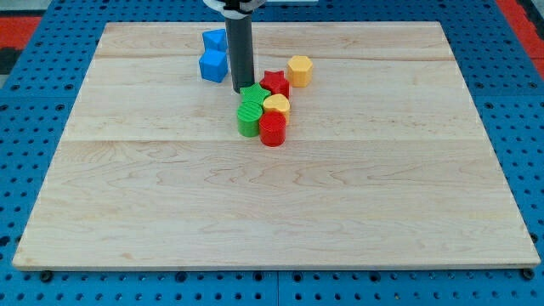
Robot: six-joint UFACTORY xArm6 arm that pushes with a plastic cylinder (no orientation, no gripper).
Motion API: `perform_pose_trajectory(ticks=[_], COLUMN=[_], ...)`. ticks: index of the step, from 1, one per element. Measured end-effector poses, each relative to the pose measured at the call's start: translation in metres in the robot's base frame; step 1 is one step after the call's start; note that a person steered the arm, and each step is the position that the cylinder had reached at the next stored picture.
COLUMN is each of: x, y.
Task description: Nudge the red star a bit down
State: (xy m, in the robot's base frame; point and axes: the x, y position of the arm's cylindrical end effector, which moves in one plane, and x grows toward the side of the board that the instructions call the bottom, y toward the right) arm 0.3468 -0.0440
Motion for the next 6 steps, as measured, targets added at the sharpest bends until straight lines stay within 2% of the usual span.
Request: perform_pose_trajectory(ticks=[1,2,3,6], x=[-0.012,-0.034,-0.035,-0.034], y=[-0.011,0.009,0.036,0.047])
